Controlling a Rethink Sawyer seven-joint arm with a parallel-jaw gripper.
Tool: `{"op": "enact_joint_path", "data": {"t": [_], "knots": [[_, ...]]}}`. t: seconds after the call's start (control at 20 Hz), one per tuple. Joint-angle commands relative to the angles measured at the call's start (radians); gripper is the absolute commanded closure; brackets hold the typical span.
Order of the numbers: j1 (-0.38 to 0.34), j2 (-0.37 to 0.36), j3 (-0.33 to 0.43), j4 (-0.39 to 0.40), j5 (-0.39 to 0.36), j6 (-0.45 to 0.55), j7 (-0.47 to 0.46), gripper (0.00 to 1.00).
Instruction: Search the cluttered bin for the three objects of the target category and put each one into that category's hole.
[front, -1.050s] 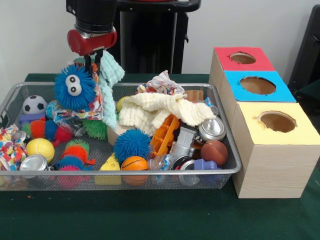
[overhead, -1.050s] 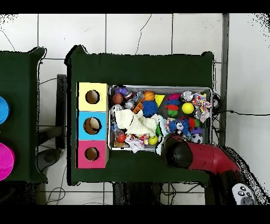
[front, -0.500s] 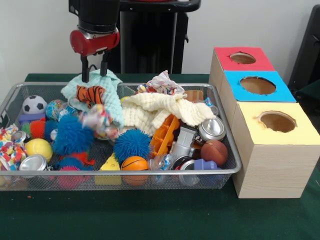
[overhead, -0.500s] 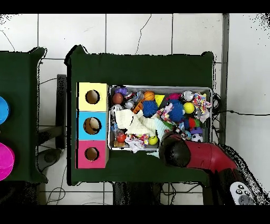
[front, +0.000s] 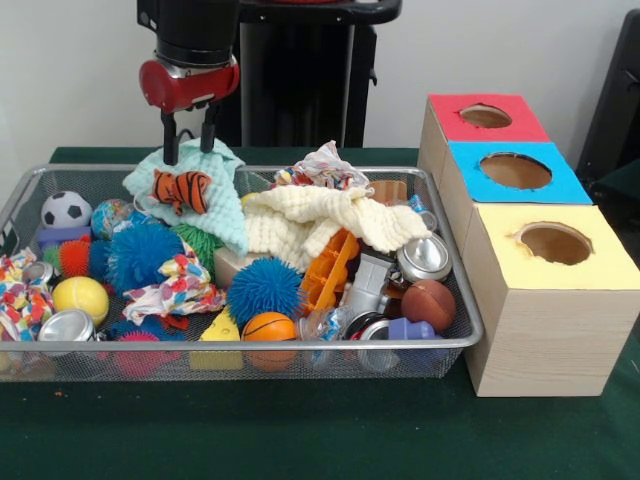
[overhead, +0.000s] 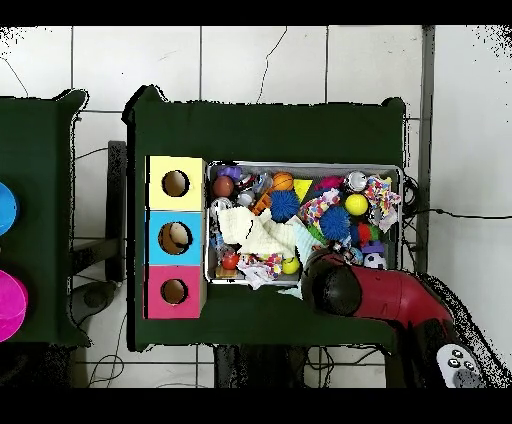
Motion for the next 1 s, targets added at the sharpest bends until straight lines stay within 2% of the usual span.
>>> {"op": "enact_joint_path", "data": {"t": [0.05, 0.25, 0.6, 1.0], "knots": [[-0.052, 0.053, 0.086, -0.043, 0.013, -0.059, 0.148, 0.0], [-0.081, 0.106, 0.092, -0.028, -0.03, -0.149, 0.146, 0.0], [-0.101, 0.161, 0.071, 0.003, -0.081, -0.237, 0.143, 0.0], [-0.085, 0.138, 0.039, 0.067, -0.088, -0.272, 0.169, 0.0]]}}
